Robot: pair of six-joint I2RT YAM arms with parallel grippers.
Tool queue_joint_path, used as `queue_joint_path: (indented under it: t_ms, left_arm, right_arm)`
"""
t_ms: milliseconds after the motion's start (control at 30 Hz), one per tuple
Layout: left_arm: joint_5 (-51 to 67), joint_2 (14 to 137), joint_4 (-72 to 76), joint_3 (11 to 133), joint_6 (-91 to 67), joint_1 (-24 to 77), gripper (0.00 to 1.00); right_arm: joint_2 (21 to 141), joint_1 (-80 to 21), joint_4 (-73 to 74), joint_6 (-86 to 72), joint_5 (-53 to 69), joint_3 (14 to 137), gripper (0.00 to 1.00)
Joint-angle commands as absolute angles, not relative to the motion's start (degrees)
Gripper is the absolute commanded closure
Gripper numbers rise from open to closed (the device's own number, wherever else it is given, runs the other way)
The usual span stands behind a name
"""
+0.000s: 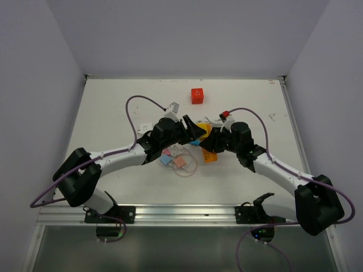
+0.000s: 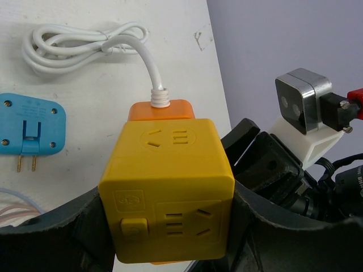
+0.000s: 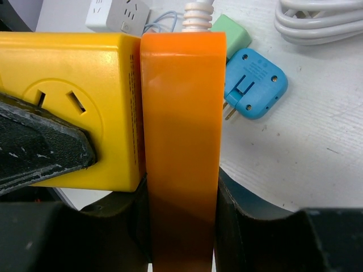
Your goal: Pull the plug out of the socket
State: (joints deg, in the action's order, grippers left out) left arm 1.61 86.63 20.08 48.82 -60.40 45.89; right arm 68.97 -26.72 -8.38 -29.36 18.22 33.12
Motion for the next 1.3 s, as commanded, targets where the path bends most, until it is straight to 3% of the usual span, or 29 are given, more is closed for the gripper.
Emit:
queue_joint_path:
  t_ms: [0, 300, 900, 1267]
  left_arm:
    - [2.3, 80.8, 27.7, 49.6, -59.1, 46.2, 1.0]
    - [-1.6, 79.0, 19.8, 54.1, -54.6, 48.1, 1.0]
    - [-0.3, 72.7, 20.3, 50.0, -56.8, 45.1, 1.0]
    - [3.3, 72.7, 22.9, 46.9, -58.4, 41.5, 1.0]
  right_arm:
    - [68.9, -25.7, -4.7, -26.5, 8.0, 34.5, 1.0]
    - [73.5, -25.6, 4.4, -25.8, -6.6, 36.6, 1.0]
    - [73.0, -14.9, 4.4, -28.5, -1.9, 33.8, 1.0]
    - [71.6, -14.6, 3.4, -27.7, 1.7, 34.0, 1.0]
